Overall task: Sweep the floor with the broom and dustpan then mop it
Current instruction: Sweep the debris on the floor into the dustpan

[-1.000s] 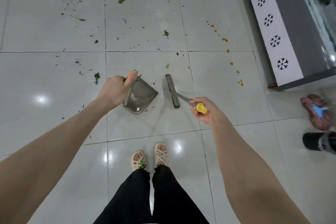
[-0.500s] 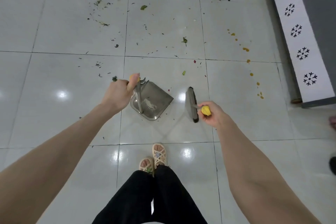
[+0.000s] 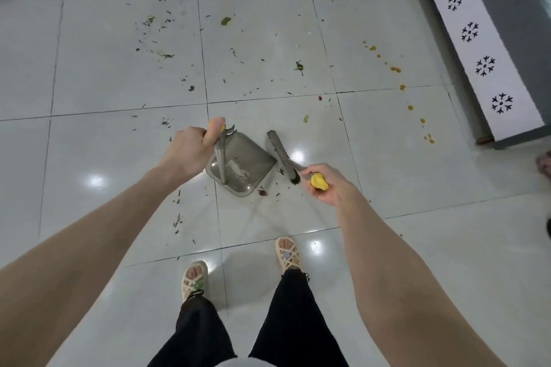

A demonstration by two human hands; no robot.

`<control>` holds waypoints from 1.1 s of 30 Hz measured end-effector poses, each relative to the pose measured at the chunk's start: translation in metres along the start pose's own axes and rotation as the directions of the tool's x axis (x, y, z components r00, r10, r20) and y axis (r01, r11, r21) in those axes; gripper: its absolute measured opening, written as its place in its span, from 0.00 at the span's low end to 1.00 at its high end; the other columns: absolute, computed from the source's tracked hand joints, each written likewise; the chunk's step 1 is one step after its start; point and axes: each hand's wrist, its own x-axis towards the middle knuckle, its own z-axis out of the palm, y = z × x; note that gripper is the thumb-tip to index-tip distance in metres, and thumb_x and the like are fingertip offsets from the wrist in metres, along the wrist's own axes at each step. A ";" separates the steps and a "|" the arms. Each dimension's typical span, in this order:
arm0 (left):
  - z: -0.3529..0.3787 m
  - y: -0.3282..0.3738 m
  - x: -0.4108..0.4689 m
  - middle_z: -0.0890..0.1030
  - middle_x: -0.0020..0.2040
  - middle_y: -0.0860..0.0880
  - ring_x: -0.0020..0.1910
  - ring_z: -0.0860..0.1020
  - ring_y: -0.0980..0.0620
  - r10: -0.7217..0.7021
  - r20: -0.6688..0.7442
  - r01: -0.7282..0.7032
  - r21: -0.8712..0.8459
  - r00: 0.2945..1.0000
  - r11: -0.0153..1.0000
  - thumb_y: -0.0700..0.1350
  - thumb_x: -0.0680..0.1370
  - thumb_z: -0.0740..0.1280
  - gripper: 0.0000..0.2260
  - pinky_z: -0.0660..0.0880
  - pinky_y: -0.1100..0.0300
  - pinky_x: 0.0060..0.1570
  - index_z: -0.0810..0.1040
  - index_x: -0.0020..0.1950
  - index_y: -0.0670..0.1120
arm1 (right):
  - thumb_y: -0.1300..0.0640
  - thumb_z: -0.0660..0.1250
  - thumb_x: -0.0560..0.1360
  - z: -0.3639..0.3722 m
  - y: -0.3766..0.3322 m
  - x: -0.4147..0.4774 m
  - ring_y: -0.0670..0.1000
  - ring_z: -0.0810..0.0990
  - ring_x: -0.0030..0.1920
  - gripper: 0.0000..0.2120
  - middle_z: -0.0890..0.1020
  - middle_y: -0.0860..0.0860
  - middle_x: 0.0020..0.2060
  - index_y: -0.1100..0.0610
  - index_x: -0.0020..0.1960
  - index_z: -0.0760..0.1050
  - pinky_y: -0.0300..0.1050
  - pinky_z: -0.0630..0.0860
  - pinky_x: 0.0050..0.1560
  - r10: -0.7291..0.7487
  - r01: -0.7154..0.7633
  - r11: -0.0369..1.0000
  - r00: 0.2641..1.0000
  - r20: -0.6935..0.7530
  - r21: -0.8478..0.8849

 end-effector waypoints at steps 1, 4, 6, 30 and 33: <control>-0.007 -0.007 0.000 0.71 0.28 0.45 0.29 0.70 0.44 0.021 0.014 -0.021 0.007 1.000 1.000 0.66 0.78 0.48 0.33 0.74 0.51 0.42 0.73 0.34 0.39 | 0.69 0.64 0.73 0.007 0.009 -0.004 0.45 0.70 0.19 0.03 0.71 0.53 0.27 0.64 0.45 0.73 0.33 0.68 0.18 -0.013 0.014 1.000 1.000 -0.025 0.019; -0.027 -0.035 -0.006 0.72 0.29 0.44 0.31 0.72 0.43 0.094 0.073 -0.098 0.056 0.993 0.994 0.67 0.78 0.47 0.37 0.75 0.49 0.44 0.75 0.38 0.34 | 0.70 0.64 0.73 0.028 0.050 -0.023 0.45 0.71 0.19 0.04 0.72 0.54 0.28 0.64 0.46 0.73 0.33 0.68 0.18 -0.040 0.056 0.989 0.992 -0.119 0.136; -0.034 -0.051 -0.012 0.74 0.33 0.42 0.32 0.72 0.43 0.136 0.110 -0.145 0.082 0.985 0.986 0.69 0.77 0.47 0.39 0.75 0.47 0.43 0.75 0.40 0.33 | 0.70 0.64 0.72 0.033 0.079 -0.036 0.46 0.71 0.18 0.04 0.72 0.54 0.25 0.64 0.45 0.73 0.33 0.68 0.18 -0.041 0.074 0.977 0.985 -0.166 0.199; -0.043 -0.095 -0.052 0.72 0.31 0.48 0.32 0.70 0.48 0.196 0.176 -0.207 0.049 0.965 0.977 0.62 0.80 0.48 0.29 0.65 0.57 0.33 0.70 0.30 0.45 | 0.71 0.63 0.73 0.062 0.176 -0.049 0.50 0.69 0.25 0.09 0.69 0.54 0.32 0.62 0.37 0.68 0.34 0.71 0.20 0.044 0.106 0.888 0.949 -0.312 0.448; -0.051 -0.098 -0.046 0.72 0.31 0.47 0.32 0.70 0.48 0.183 0.174 -0.195 0.055 0.968 0.979 0.63 0.80 0.48 0.30 0.66 0.59 0.32 0.71 0.31 0.42 | 0.71 0.63 0.73 0.086 0.170 -0.045 0.49 0.69 0.21 0.09 0.70 0.54 0.31 0.61 0.36 0.69 0.34 0.72 0.21 0.022 0.109 0.893 0.958 -0.284 0.436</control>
